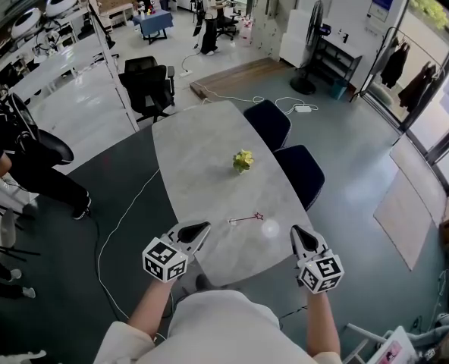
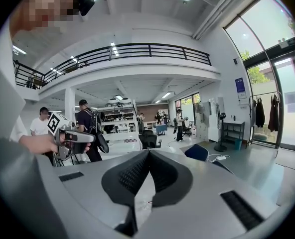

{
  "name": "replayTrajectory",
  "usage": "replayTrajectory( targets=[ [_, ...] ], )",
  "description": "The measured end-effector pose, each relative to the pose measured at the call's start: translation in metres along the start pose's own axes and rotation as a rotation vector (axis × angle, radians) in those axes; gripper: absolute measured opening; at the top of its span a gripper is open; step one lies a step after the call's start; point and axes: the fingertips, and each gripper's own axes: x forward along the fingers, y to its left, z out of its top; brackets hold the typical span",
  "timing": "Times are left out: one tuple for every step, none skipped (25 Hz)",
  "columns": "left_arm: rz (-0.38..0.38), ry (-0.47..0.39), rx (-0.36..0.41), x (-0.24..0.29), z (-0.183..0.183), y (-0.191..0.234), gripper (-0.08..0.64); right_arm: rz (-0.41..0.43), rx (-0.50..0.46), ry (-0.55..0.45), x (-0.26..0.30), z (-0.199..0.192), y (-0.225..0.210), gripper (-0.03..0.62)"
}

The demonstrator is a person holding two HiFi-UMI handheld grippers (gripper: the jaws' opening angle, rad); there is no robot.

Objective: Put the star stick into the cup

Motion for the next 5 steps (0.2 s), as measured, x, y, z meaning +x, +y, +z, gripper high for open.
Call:
replayTrajectory(
  targets=[
    [0.001, 0.001, -0.001, 0.0000, -0.0015, 0.0002, 0.021, -0.003, 0.003, 0.000, -0.0003, -0.0014, -0.0008, 0.006],
    [0.002, 0.001, -0.002, 0.0004, -0.0028, 0.0005, 0.021, -0.005, 0.004, 0.000, -0.0004, -0.0023, -0.0014, 0.006],
    [0.002, 0.002, -0.003, 0.0008, -0.0038, 0.0009, 0.021, -0.006, 0.004, -0.001, -0.0003, -0.0027, -0.0018, 0.006],
    [0.002, 0.003, -0.003, 0.0013, -0.0047, 0.0014, 0.021, -0.006, 0.002, -0.002, 0.0000, -0.0029, -0.0021, 0.006],
    [0.003, 0.004, -0.003, 0.0018, -0.0054, 0.0019, 0.021, -0.006, 0.001, -0.003, 0.0003, -0.0030, -0.0023, 0.006]
  ],
)
